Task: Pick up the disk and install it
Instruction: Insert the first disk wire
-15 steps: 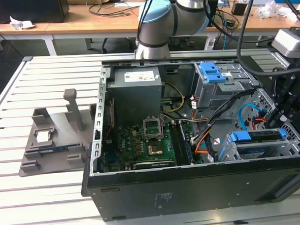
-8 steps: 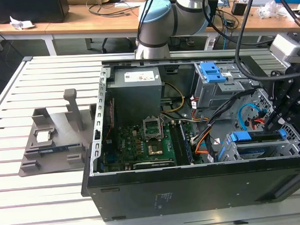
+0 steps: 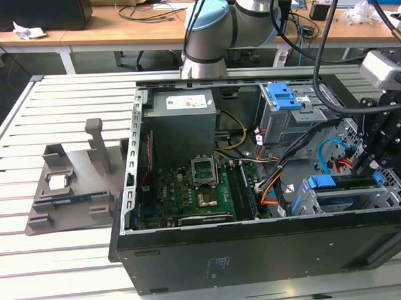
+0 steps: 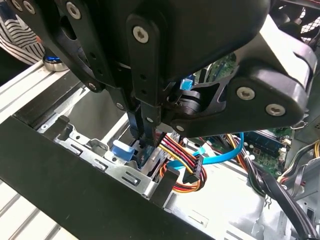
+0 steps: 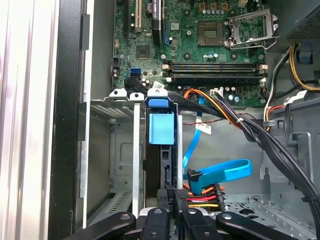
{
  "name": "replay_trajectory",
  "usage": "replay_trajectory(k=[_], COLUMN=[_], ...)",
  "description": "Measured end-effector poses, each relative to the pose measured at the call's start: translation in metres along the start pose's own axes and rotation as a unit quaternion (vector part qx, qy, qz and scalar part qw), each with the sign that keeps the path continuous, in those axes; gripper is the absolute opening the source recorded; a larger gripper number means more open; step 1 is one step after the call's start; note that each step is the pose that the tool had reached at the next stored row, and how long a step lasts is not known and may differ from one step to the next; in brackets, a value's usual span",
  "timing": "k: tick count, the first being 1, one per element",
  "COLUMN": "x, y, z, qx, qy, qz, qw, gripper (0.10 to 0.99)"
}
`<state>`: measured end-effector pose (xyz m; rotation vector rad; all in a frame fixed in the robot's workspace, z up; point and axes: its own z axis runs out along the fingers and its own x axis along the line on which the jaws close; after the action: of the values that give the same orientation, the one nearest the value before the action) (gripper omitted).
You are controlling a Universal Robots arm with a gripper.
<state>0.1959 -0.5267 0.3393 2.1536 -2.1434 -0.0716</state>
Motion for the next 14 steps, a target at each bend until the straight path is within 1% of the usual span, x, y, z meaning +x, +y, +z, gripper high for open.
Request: replay_trajectory(k=[4, 10, 11, 12, 13, 14], x=[0.0005, 0.0005, 0.0004, 0.0005, 0.0005, 0.0005], y=[0.0005, 0.0008, 0.0008, 0.0009, 0.0009, 0.0009], z=[0.0043, 0.0052, 0.0056, 0.0059, 0.0058, 0.0054], qx=[0.0002, 0.0000, -0.0002, -0.0001, -0.0001, 0.0000], qy=[0.0005, 0.0002, -0.0005, -0.0005, -0.0004, 0.0000], qz=[0.000, 0.000, 0.000, 0.000, 0.000, 0.000], qw=[1.0000, 1.0000, 1.0000, 1.0000, 1.0000, 1.0000], gripper=[0.169, 0.169, 0.169, 0.180, 0.243, 0.243])
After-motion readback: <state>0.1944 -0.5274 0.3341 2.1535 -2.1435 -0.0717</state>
